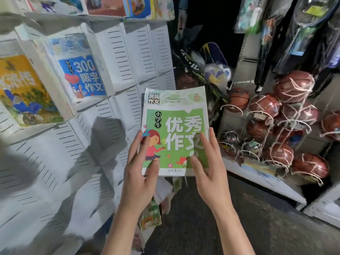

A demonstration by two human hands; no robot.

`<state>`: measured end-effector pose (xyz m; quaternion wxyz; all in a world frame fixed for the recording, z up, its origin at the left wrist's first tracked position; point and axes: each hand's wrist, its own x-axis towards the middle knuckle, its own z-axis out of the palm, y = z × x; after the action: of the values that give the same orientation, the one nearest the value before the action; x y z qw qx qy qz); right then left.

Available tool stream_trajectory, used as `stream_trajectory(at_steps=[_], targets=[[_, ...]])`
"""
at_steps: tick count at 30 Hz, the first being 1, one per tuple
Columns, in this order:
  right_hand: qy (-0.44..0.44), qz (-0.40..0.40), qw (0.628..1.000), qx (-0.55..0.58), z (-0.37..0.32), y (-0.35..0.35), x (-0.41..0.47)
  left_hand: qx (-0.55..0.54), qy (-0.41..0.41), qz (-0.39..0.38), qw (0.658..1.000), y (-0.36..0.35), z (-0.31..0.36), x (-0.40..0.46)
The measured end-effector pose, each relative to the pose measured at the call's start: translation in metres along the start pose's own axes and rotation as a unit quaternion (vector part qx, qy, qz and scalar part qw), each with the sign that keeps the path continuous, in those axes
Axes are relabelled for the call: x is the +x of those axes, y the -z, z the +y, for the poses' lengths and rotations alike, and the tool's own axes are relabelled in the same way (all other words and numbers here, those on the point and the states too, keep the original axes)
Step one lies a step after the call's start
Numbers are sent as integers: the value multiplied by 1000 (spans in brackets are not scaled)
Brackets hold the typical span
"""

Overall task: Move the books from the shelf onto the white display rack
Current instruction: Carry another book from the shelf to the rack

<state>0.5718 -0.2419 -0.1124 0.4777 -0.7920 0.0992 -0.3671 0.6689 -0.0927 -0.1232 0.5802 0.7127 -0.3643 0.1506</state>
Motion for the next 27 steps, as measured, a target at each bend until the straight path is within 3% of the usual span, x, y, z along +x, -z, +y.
stream_trajectory(at_steps=[12, 27], targets=[[35, -78, 995, 45, 81, -32, 132, 59, 45, 72, 995, -52, -75, 82], [99, -82, 987, 100, 122, -116, 331, 102, -1, 139, 985, -63, -174, 263]])
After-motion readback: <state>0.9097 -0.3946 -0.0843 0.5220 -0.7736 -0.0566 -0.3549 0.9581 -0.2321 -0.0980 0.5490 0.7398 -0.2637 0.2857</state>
